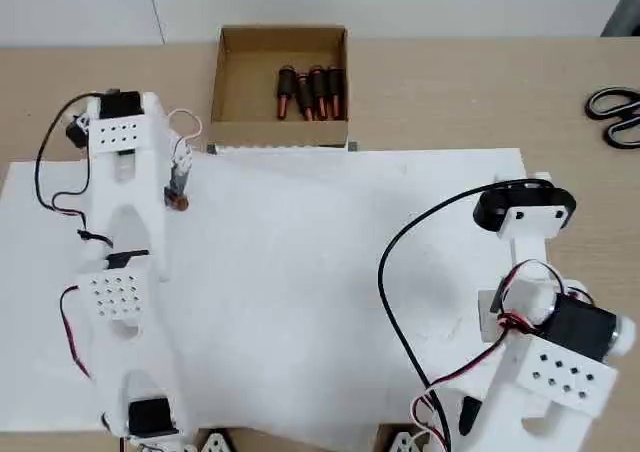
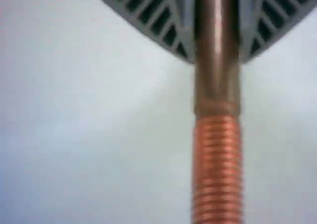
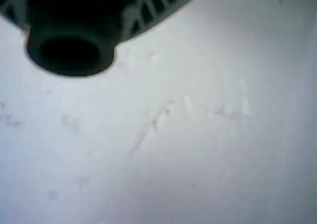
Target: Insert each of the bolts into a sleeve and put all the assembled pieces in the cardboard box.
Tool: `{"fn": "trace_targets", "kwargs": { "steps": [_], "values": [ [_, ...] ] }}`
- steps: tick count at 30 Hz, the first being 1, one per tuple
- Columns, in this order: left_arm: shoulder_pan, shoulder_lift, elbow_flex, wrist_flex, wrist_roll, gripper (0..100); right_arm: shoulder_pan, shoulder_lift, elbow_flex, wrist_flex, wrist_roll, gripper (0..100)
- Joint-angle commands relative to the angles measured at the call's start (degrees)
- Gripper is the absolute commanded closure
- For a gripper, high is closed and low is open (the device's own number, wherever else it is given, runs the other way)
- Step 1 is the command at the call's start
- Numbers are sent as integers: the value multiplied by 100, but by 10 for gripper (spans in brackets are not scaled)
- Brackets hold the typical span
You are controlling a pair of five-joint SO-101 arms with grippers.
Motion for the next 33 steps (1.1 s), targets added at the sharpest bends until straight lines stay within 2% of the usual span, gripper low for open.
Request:
{"fn": "trace_targets", "kwargs": {
  "steps": [1, 7, 16, 25, 31, 33],
  "values": [
    [26, -185, -716, 193, 1002, 995, 31, -84, -35, -119, -53, 995],
    [105, -607, -901, 193, 2655, 995, 40, -84, -35, -110, -44, 995],
    [105, -484, -866, 193, 4026, 995, 40, -84, -26, -110, -44, 995],
    [114, -440, -382, 185, 4255, 971, 40, -84, -26, -101, -44, 995],
    [158, -484, -382, 185, 4229, 752, 40, -84, -26, -101, -44, 995],
    [237, -492, -400, 185, 4220, 706, 40, -84, -26, -101, -44, 995]
  ]
}}
